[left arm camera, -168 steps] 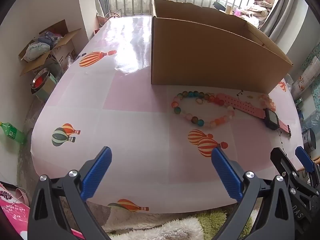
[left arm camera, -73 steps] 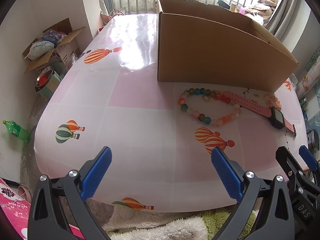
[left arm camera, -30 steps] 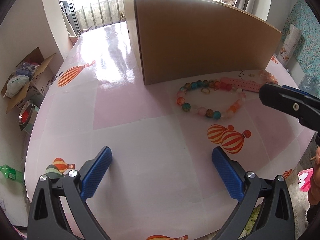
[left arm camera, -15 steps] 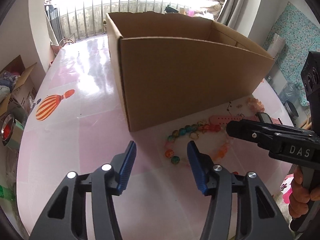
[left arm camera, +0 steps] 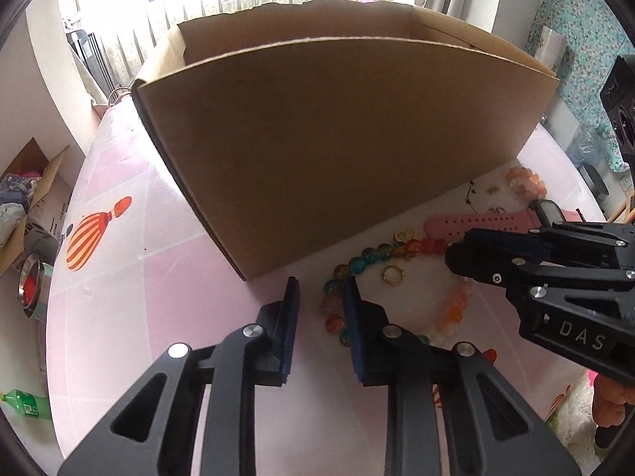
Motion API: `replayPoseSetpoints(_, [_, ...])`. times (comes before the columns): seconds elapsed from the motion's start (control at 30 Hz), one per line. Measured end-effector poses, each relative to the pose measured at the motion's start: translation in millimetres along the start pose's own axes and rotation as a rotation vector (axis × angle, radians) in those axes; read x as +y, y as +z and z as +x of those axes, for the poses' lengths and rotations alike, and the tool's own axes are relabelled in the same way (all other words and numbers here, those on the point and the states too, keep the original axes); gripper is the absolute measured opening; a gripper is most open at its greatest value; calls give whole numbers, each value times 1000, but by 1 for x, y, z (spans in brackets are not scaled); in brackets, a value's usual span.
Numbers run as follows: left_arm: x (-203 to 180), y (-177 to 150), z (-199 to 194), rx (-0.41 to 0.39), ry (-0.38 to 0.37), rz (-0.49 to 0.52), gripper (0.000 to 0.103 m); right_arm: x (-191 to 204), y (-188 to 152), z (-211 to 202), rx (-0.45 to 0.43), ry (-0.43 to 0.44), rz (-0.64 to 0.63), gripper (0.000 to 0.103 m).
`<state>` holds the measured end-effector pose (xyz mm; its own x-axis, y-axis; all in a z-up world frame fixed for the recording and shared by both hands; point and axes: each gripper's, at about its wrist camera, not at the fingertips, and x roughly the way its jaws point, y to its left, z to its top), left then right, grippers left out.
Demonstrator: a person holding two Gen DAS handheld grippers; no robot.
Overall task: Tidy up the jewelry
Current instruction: 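Close the left tool on the multicolour beaded bracelet while the right tool grasps it too, then lift the beaded bracelet with both tools and drop it into the cardboard box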
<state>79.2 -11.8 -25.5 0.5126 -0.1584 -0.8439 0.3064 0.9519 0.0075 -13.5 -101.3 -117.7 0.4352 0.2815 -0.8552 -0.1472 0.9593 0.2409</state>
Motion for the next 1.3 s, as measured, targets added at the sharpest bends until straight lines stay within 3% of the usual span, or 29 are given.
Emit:
replayPoseSetpoints(0.03, [-2,0,0,-4,3,2,14,4,0,2,-4,-20,-23,10])
replayPoseSetpoints(0.1, [-4,-1,-1,-13,13,10,10,8,0,4,-13,-28,-41,9])
replayPoseSetpoints(0.3, [-9,-5,-8,-47,20,21,10,1,-2,-3,-49,26,-1,7])
replayPoseSetpoints(0.63, [-19,-7,-71,-152,-36,-10,10,-22,-24,-70,-174,57,-12,7])
replayPoseSetpoints(0.83, [-21,20,-129,-294,-86,9,10,-25,-5,-126,-306,95,-55,7])
replayPoseSetpoints(0.97, [-18,63,-148,-380,-63,31,10,-18,45,-145,-367,124,-116,7])
replayPoseSetpoints(1.1, [-2,113,-135,-371,-27,30,10,-14,108,-129,-315,155,-177,7])
replayPoseSetpoints(1.23, [22,151,-89,-252,20,-3,10,-19,170,-67,-108,221,-183,7])
replayPoseSetpoints(1.3, [32,166,-64,-191,39,-10,10,-11,182,-40,-17,220,-188,7])
